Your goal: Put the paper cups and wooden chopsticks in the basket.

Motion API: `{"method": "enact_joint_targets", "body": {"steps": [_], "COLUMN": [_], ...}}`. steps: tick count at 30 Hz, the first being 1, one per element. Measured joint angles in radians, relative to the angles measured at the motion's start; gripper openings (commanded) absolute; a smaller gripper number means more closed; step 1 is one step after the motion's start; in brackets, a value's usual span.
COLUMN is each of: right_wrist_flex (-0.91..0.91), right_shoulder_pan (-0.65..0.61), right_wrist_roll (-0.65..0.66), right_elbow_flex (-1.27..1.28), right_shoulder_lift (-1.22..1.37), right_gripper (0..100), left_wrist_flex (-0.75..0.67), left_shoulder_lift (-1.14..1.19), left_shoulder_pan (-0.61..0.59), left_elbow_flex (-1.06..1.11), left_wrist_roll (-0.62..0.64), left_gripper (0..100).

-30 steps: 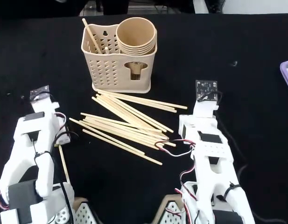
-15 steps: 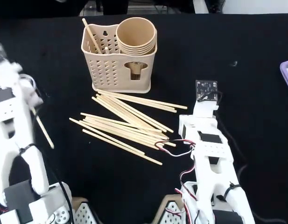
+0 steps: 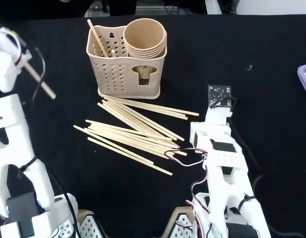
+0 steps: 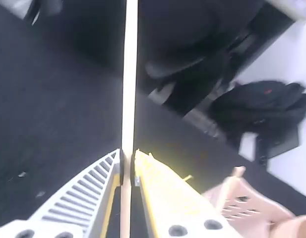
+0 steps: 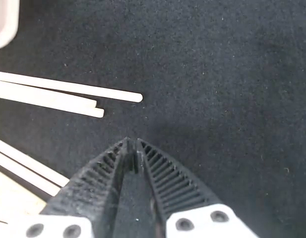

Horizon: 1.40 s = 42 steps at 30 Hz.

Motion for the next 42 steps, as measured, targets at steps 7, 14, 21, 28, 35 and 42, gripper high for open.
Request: {"method": "enact_joint_targets", "body": {"steps": [7, 14, 21, 28, 35, 42], "right_wrist_flex": [0.000, -0.031, -0.040, -0.040, -0.040, -0.040], "right_shoulder_pan": [0.000, 0.000, 0.000, 0.000, 0.000, 0.000], "right_wrist_roll": [0.000, 0.000, 0.000, 0.000, 0.000, 0.000], "right_elbow_flex": [0.000, 0.011, 0.020, 0.020, 0.026, 0.026], "right_shoulder_lift": [0.000, -0.002, -0.005, -0.005, -0.005, -0.005], "right_gripper": [1.5, 1.5, 1.5, 1.5, 1.5, 1.5], "left_wrist_flex": [-0.060, -0.334, -0.480, -0.634, -0.721, -0.724], "left_shoulder_lift": [0.005, 0.006, 0.015, 0.124, 0.172, 0.172], "left_shoulder_pan": [0.195, 0.264, 0.264, 0.338, 0.354, 0.364], "left_elbow_flex": [-0.080, -0.035, -0.018, 0.077, 0.137, 0.199], "left_wrist_roll": [0.005, -0.060, -0.063, -0.063, -0.064, -0.064], "left_gripper": [3, 3, 3, 3, 4, 15]}}
